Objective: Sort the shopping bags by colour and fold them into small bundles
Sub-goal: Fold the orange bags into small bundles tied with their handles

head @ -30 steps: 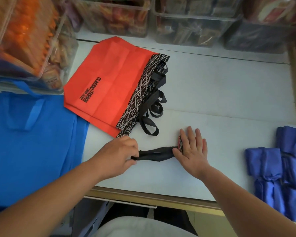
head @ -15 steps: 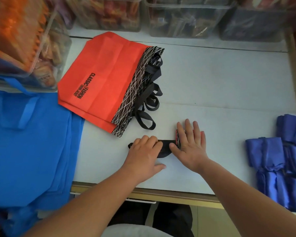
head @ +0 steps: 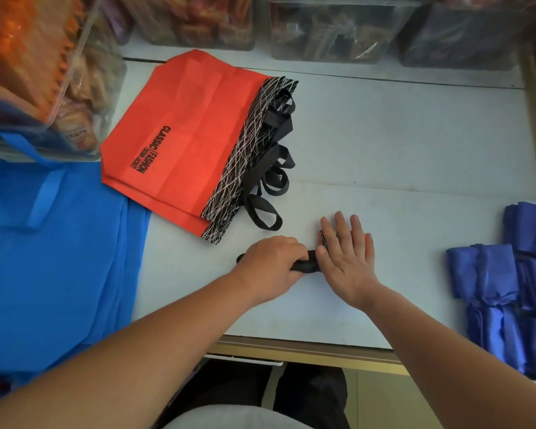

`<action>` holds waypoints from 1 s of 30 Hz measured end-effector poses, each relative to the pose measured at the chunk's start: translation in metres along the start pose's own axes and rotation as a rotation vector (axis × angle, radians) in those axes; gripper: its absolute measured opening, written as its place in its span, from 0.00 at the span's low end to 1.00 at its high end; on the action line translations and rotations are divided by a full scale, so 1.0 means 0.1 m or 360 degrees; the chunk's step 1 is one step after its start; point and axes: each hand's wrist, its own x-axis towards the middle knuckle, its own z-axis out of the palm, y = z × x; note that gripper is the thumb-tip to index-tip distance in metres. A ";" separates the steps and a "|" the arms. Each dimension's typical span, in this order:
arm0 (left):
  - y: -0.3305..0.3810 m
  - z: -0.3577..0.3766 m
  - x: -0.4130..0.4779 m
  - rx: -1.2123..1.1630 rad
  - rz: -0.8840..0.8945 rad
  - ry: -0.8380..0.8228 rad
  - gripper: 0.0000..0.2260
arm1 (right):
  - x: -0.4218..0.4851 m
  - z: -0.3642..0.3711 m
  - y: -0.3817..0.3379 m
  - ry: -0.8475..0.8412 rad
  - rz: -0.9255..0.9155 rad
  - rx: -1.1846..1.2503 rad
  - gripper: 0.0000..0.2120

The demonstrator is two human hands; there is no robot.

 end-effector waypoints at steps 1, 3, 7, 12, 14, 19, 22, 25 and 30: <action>-0.03 -0.07 -0.05 -0.0069 0.0002 -0.0048 0.06 | 0.00 0.00 0.00 0.0007 0.0002 -0.0001 0.36; -0.10 -0.22 -0.15 -0.0316 -0.0080 -0.0109 0.07 | -0.01 0.00 0.00 0.0015 0.0008 -0.0006 0.36; -0.15 -0.54 -0.30 -0.1192 -0.0386 0.0096 0.04 | -0.03 -0.01 -0.02 0.0013 0.0021 0.0007 0.36; -0.14 -0.43 -0.33 -0.1605 -0.0874 0.0441 0.09 | -0.04 -0.05 -0.06 0.0022 0.0024 0.0101 0.45; -0.12 -0.26 -0.31 -0.1665 -0.1145 0.0618 0.11 | -0.06 -0.07 -0.07 0.0040 0.0001 0.0071 0.46; -0.11 0.12 -0.36 -0.1588 -0.1565 0.0755 0.15 | -0.11 0.05 -0.13 0.0232 0.0046 0.0006 0.34; -0.22 0.25 -0.41 -0.1223 -0.1444 0.0749 0.10 | -0.10 0.11 -0.13 0.0282 0.0052 -0.0056 0.31; -0.28 0.19 -0.48 -0.0610 -0.1034 0.0881 0.08 | -0.10 0.14 -0.13 0.0301 0.0073 -0.0091 0.30; -0.30 0.05 -0.63 0.0182 0.0310 0.0569 0.08 | -0.07 0.13 -0.10 0.0301 0.0041 -0.0135 0.31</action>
